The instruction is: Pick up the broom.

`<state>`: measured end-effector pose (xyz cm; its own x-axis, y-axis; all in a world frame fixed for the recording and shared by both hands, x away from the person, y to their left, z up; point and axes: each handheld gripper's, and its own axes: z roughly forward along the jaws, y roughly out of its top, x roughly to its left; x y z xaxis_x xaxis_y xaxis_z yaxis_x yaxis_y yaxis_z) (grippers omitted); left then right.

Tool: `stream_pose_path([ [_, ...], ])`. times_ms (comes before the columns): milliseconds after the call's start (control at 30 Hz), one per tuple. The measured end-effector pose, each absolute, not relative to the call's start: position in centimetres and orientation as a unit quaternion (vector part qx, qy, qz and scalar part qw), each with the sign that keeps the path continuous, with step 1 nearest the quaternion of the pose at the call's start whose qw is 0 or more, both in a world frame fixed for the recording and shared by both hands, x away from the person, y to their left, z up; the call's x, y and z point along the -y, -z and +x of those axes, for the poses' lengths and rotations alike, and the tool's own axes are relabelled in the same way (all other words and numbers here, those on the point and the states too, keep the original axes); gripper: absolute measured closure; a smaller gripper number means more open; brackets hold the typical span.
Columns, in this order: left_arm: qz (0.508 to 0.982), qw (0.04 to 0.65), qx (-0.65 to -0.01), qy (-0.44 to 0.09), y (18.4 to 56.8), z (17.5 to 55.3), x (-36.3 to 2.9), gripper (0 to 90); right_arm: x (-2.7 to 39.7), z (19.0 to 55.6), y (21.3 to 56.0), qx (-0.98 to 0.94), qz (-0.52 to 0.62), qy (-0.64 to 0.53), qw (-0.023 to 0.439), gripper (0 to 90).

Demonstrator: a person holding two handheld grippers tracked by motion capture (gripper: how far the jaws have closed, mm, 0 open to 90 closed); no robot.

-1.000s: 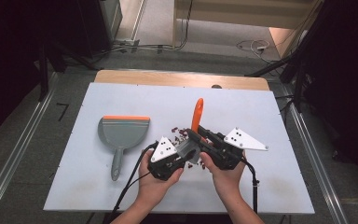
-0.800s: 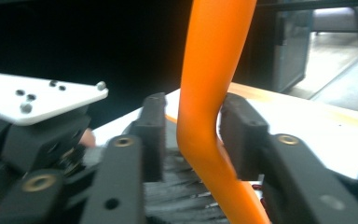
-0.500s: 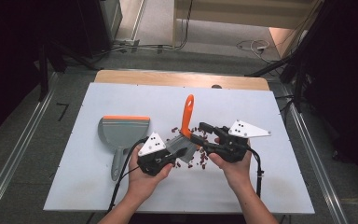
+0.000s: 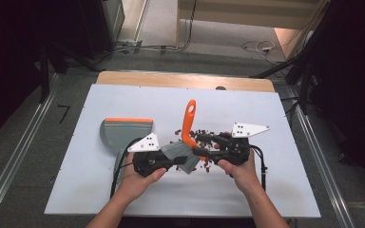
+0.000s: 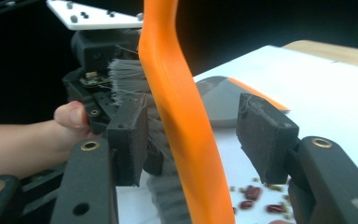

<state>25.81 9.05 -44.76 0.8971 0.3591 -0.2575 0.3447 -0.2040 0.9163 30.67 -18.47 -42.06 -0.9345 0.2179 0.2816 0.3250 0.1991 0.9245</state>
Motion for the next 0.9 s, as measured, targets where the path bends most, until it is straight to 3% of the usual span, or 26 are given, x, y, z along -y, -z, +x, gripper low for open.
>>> stream_pose_path([
  [133,0.783,0.588,-0.204,0.014,44.9,25.6,-8.7,86.0,17.7,30.4,42.4,0.782,-0.149,0.601,0.069,45.4],
  [400,0.779,0.597,-0.186,0.044,45.1,25.8,-8.9,86.0,17.2,30.1,42.7,0.788,-0.121,0.595,0.101,65.7],
  [533,0.776,0.600,-0.189,0.041,45.5,25.8,-9.0,83.6,17.2,30.1,42.7,0.797,-0.112,0.584,0.108,68.1],
  [633,0.775,0.597,-0.207,0.027,45.5,25.6,-9.0,71.4,17.3,30.1,42.7,0.801,-0.116,0.579,0.099,68.3],
  [700,0.778,0.587,-0.226,-0.001,45.4,25.4,-9.1,51.9,17.4,30.1,42.7,0.799,-0.123,0.581,0.092,68.4],
  [900,0.773,0.578,-0.259,-0.033,45.3,25.1,-10.1,23.8,18.3,30.5,42.5,0.793,-0.159,0.585,0.061,68.4],
])
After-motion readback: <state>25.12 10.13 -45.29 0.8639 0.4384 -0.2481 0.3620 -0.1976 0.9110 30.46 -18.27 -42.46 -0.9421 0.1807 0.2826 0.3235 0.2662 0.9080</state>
